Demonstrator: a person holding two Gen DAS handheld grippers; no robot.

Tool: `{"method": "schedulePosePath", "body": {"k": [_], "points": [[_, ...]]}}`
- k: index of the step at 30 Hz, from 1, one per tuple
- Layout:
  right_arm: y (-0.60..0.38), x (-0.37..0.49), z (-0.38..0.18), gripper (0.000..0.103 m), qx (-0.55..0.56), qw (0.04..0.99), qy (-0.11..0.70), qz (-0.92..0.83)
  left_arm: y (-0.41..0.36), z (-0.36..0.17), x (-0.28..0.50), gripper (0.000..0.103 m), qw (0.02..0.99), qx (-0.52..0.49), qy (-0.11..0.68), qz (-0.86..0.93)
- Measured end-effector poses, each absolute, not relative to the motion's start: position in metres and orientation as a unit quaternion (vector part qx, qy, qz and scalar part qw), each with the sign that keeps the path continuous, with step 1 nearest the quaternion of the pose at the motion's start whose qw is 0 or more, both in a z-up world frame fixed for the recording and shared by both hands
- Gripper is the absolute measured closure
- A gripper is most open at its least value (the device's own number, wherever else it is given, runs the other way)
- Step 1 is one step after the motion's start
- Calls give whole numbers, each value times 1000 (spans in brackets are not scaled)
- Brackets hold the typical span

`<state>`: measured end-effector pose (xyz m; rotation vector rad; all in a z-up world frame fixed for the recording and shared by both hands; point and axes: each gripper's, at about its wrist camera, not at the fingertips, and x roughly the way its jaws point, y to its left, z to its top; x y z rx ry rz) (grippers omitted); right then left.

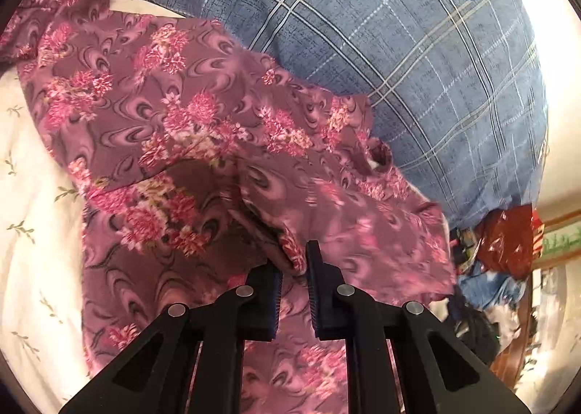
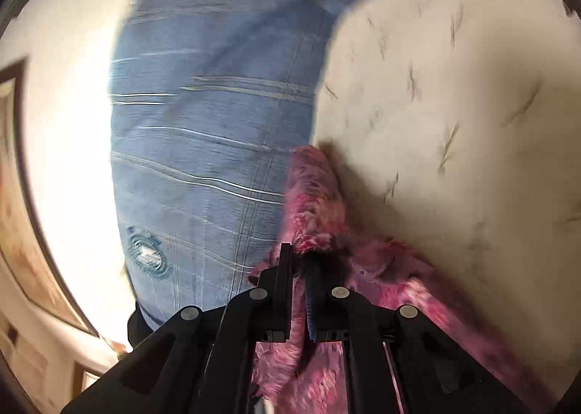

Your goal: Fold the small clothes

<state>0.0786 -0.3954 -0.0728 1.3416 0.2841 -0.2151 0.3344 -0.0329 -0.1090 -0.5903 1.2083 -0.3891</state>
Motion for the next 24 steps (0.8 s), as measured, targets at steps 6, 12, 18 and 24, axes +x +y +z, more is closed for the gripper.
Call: {"method": "schedulePosePath", "body": {"k": [6,12,18,24], "points": [[-400,65,-85,91,594,765,228,-102,-14,-132,316,91,741,-276,588,-170],[-404,83,-3,58,460,861,190,-102,10,-92,309,73,777,-268,538,-189],[-435,156,-29,50,432,846,276,-149,-32,-113,347,56,758,-229,581,-186],[-428,206,-42,98,381,859,329,-96,-53,-97,363,102,796,-191,547,-174]]}}
